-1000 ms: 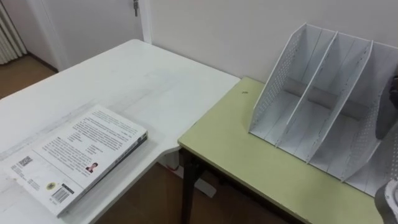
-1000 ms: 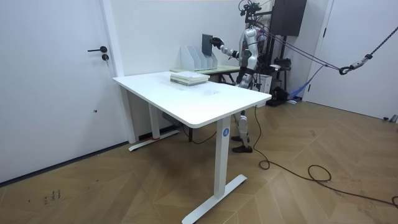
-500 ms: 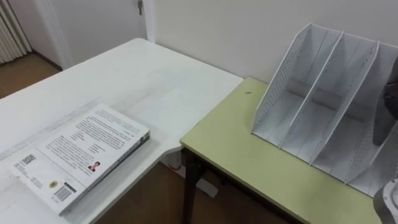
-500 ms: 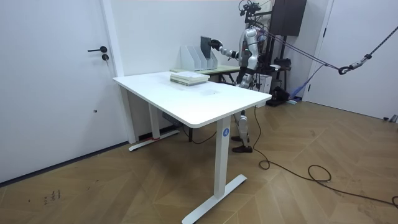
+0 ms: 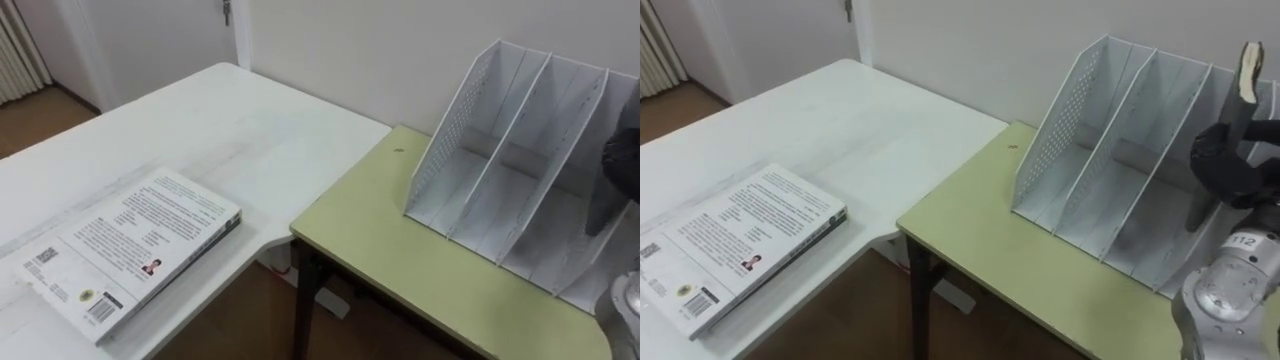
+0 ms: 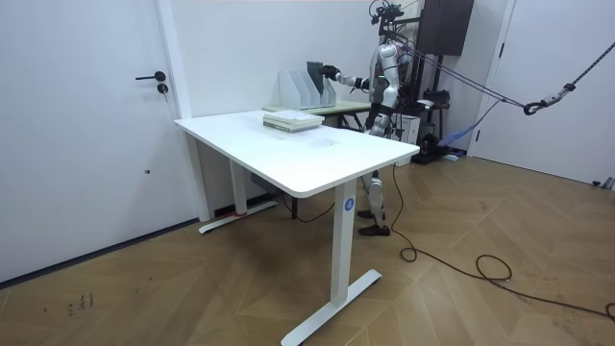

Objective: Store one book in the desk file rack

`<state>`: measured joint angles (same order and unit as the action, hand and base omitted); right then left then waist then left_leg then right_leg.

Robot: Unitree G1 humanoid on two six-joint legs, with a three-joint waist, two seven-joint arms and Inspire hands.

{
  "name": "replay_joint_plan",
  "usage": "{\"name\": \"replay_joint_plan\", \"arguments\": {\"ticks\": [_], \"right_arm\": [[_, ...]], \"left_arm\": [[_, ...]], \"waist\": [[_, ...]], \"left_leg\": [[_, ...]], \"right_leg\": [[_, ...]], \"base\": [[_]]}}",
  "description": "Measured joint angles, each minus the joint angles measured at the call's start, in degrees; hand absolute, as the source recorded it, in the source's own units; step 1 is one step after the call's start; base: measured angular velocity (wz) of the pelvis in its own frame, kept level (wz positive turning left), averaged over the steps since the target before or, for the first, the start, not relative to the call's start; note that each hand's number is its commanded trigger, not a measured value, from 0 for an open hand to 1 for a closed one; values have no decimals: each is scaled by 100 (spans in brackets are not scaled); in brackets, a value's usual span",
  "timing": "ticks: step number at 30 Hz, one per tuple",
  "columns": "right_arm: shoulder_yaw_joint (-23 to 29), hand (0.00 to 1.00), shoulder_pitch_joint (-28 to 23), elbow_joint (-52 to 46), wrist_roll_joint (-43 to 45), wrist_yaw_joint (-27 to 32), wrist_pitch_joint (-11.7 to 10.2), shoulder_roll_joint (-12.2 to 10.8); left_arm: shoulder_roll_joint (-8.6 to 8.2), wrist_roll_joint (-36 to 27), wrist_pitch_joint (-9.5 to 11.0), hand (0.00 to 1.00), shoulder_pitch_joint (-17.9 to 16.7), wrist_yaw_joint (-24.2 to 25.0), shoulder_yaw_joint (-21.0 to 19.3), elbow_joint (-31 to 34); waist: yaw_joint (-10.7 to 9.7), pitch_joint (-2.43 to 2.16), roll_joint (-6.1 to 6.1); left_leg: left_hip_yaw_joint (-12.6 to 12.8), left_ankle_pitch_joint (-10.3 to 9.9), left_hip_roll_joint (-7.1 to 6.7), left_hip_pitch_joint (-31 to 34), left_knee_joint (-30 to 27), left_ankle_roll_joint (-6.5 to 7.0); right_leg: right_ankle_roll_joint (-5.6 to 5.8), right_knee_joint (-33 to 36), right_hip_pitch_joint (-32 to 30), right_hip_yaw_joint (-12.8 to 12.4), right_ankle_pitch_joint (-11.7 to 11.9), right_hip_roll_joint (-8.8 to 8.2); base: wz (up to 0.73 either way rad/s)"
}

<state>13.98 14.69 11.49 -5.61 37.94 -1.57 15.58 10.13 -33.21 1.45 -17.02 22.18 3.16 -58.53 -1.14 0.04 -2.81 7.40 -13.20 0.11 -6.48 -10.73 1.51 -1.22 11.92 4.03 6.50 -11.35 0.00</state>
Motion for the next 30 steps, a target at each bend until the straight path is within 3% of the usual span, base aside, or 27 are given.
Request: {"name": "replay_joint_plan", "arguments": {"ticks": [5,11,17,23,24,25,26,30], "right_arm": [[96,100,786,683,-459,65,70,514],[128,100,1174,1096,-1527,48,142,933],[320,100,1412,1333,-2367,-153,264,1100],[322,100,1501,1663,-2579,-373,293,1151],[325,84,1501,1708,-2579,-400,299,1151],[331,28,1502,1733,-2572,-439,304,1153],[333,0,1504,1733,-2572,-450,312,1155],[351,0,1506,1734,-2573,-530,414,1160]], "left_arm": [[7,5,-17,0,14,-2,-21,-1],[36,18,-65,0,-35,-81,23,131],[50,183,-207,0,-20,-145,-81,168],[72,411,-371,0,-35,-146,-167,310],[72,425,-398,0,-37,-146,-195,332],[73,476,-412,0,-37,-144,-220,346],[73,489,-420,0,-36,-142,-232,348],[75,548,-523,0,-39,-142,-289,407]], "waist": [[1,6,-34],[-50,3,-48],[-129,-4,-40],[-153,-20,-49],[-154,-23,-54],[-153,-25,-58],[-153,-26,-60],[-154,-28,-67]], "left_leg": [[-6,0,0,7,-3,0],[-44,0,-1,11,-7,0],[-94,2,-1,11,-10,-2],[-96,11,7,46,-13,-16],[-96,11,8,46,-16,-16],[-97,11,9,49,-20,-16],[-98,11,9,53,-24,-16],[-117,11,12,81,-65,-17]], "right_leg": [[0,-6,18,14,0,-1],[0,-22,68,68,0,-8],[0,-36,51,109,0,-12],[-11,-15,3,125,7,-8],[-13,-14,4,131,7,-9],[-16,-15,4,137,9,-9],[-17,-15,4,138,10,-9],[-26,-12,0,153,16,-10]], "base": [[2],[3],[2],[0],[0],[0],[0],[1]]}}
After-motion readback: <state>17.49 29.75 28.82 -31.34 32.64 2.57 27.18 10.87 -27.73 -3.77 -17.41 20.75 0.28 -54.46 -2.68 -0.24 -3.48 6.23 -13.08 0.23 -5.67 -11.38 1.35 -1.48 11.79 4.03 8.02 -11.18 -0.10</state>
